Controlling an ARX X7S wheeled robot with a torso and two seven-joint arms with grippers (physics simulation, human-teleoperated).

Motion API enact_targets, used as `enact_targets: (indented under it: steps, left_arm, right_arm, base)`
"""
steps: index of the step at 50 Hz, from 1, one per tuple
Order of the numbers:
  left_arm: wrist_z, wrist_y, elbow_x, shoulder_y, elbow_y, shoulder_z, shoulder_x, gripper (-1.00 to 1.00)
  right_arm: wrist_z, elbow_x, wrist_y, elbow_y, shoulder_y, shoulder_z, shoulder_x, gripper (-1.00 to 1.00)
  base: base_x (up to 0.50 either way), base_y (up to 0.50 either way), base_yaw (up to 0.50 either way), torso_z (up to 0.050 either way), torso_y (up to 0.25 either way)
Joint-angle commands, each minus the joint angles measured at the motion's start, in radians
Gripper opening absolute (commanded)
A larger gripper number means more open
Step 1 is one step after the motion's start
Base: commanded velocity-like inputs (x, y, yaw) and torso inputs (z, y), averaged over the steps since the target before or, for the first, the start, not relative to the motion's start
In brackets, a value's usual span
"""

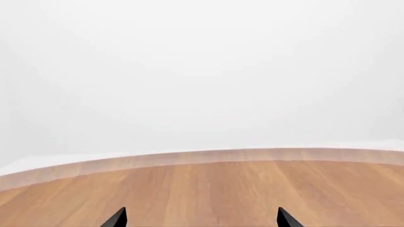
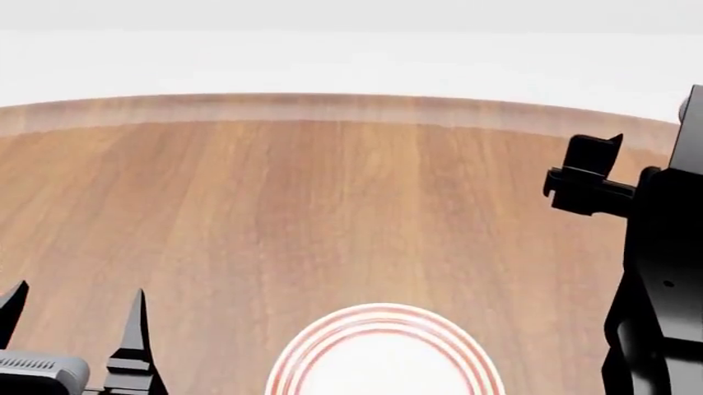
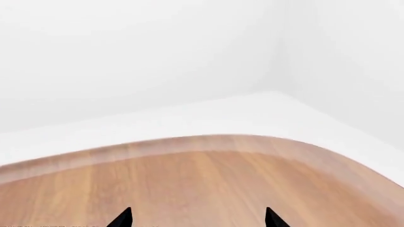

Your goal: Pick up the red mug and put it on the plate

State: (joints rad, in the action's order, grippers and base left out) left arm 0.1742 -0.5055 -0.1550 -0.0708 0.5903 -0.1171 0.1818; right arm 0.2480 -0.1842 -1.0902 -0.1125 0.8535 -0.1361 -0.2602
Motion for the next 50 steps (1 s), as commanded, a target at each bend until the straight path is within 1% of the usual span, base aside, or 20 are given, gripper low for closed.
enact_targets:
  steps: [1, 4, 7, 8, 11, 14, 16, 17, 21, 22, 25, 27, 31, 36, 43, 47, 50]
  left_arm:
    - [0.010, -0.003, -0.004, -0.004, -0.006, -0.005, 0.006, 1.00]
    - [0.017, -0.010, -0.007, -0.011, -0.012, -0.001, 0.004, 1.00]
    - [0.085, -0.078, -0.014, -0.046, -0.033, 0.050, -0.034, 1.00]
    - [0.132, -0.103, -0.009, -0.071, -0.054, 0.083, -0.059, 1.00]
    - [0.221, -0.154, 0.015, -0.121, -0.089, 0.129, -0.089, 1.00]
    - [0.336, -0.230, 0.019, -0.188, -0.128, 0.218, -0.139, 1.00]
    - [0.392, -0.226, 0.024, -0.209, -0.157, 0.249, -0.157, 1.00]
    - [0.445, -0.238, 0.021, -0.231, -0.189, 0.279, -0.171, 1.00]
    - [0.522, -0.223, -0.007, -0.261, -0.252, 0.302, -0.167, 1.00]
    - [0.580, -0.217, 0.004, -0.274, -0.273, 0.312, -0.173, 1.00]
    - [0.630, -0.212, -0.024, -0.289, -0.302, 0.319, -0.168, 1.00]
    - [0.689, -0.218, -0.036, -0.300, -0.316, 0.332, -0.170, 1.00]
    - [0.730, -0.221, -0.063, -0.300, -0.319, 0.329, -0.163, 1.00]
    - [0.740, -0.210, -0.082, -0.294, -0.331, 0.314, -0.150, 1.00]
    - [0.722, -0.203, -0.107, -0.289, -0.345, 0.285, -0.129, 1.00]
    - [0.673, -0.249, -0.149, -0.307, -0.367, 0.265, -0.106, 1.00]
    - [0.679, -0.253, -0.146, -0.320, -0.384, 0.256, -0.099, 1.00]
  right_arm:
    - [0.017, 0.005, -0.003, 0.025, 0.004, -0.006, 0.004, 1.00]
    - [0.018, 0.002, -0.005, 0.025, 0.002, -0.006, 0.005, 1.00]
    - [0.014, -0.004, -0.013, 0.028, 0.000, -0.007, 0.007, 1.00]
    - [0.014, -0.006, -0.014, 0.032, 0.000, -0.010, 0.009, 1.00]
    - [0.014, -0.006, -0.014, 0.045, 0.001, -0.005, 0.010, 1.00]
    - [0.010, -0.010, -0.021, 0.049, 0.005, -0.001, 0.010, 1.00]
    - [0.009, -0.013, -0.024, 0.046, 0.005, -0.003, 0.010, 1.00]
    - [0.010, -0.014, -0.025, 0.049, 0.007, -0.005, 0.009, 1.00]
    - [0.011, -0.016, -0.029, 0.043, 0.006, -0.006, 0.008, 1.00]
    - [0.012, -0.016, -0.029, 0.042, 0.005, -0.006, 0.008, 1.00]
    - [0.011, -0.018, -0.024, 0.047, 0.003, -0.009, 0.009, 1.00]
    - [0.009, -0.019, -0.018, 0.053, 0.001, -0.007, 0.009, 1.00]
    - [0.008, -0.019, -0.007, 0.065, -0.002, -0.006, 0.010, 1.00]
    - [0.010, -0.020, -0.006, 0.066, -0.003, -0.006, 0.009, 1.00]
    - [0.008, -0.022, 0.008, 0.082, -0.006, -0.002, 0.011, 1.00]
    - [0.008, -0.023, 0.004, 0.083, -0.003, 0.004, 0.010, 1.00]
    - [0.008, -0.022, 0.014, 0.087, -0.010, 0.005, 0.011, 1.00]
  base:
    - [0.00, 0.00, 0.00, 0.000, 0.000]
    - [0.00, 0.00, 0.00, 0.000, 0.000]
    - [0.00, 0.00, 0.00, 0.000, 0.000]
    - [0.00, 0.00, 0.00, 0.000, 0.000]
    - [0.00, 0.00, 0.00, 0.000, 0.000]
    - [0.00, 0.00, 0.00, 0.000, 0.000]
    - [0.00, 0.00, 0.00, 0.000, 0.000]
    - [0.00, 0.00, 0.00, 0.000, 0.000]
    - [0.00, 0.00, 0.00, 0.000, 0.000]
    - [0.00, 0.00, 0.00, 0.000, 0.000]
    - [0.00, 0.00, 0.00, 0.000, 0.000]
    - [0.00, 0.00, 0.00, 0.000, 0.000]
    - [0.00, 0.00, 0.00, 0.000, 0.000]
    - [0.00, 0.00, 0.00, 0.000, 0.000]
    - [0.00, 0.00, 0.00, 0.000, 0.000]
    - [0.00, 0.00, 0.00, 0.000, 0.002]
    - [0.00, 0.00, 0.00, 0.000, 0.000]
